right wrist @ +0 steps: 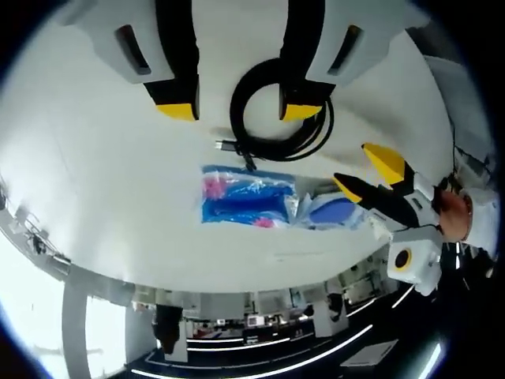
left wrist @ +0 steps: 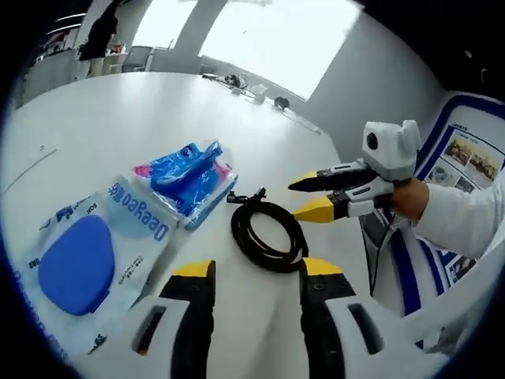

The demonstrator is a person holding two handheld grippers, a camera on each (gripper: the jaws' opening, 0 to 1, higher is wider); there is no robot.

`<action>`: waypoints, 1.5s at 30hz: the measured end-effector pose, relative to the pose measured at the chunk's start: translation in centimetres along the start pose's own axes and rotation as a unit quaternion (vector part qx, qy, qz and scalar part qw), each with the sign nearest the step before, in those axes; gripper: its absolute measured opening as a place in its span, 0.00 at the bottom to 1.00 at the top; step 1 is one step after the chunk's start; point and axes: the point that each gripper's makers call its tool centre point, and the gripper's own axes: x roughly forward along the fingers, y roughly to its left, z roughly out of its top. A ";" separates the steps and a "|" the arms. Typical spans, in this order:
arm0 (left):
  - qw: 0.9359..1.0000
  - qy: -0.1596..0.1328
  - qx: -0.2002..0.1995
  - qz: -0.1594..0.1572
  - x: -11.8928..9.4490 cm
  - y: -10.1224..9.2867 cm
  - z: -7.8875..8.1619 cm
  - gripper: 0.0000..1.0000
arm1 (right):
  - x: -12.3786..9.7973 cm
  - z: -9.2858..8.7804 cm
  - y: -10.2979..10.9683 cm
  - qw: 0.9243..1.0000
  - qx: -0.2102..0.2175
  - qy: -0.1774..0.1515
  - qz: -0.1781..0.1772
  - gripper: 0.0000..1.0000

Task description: Arrange the tabletop items into an orderly group along one side of the table until the central work area is clear of visible clutter.

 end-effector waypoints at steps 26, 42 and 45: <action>0.998 -0.042 0.039 0.007 -7.8 0.0 -3.1 0.67 | -1.7 0.2 3.5 0.999 -0.031 -0.015 0.036 0.57; 0.996 -0.073 0.021 0.057 -15.8 0.9 -7.8 0.76 | -3.5 -0.2 4.8 0.998 -0.040 -0.017 0.042 0.63; 0.994 -0.082 0.017 0.072 -17.3 1.2 -8.3 0.76 | -3.7 -0.4 5.1 0.998 -0.039 -0.019 0.042 0.63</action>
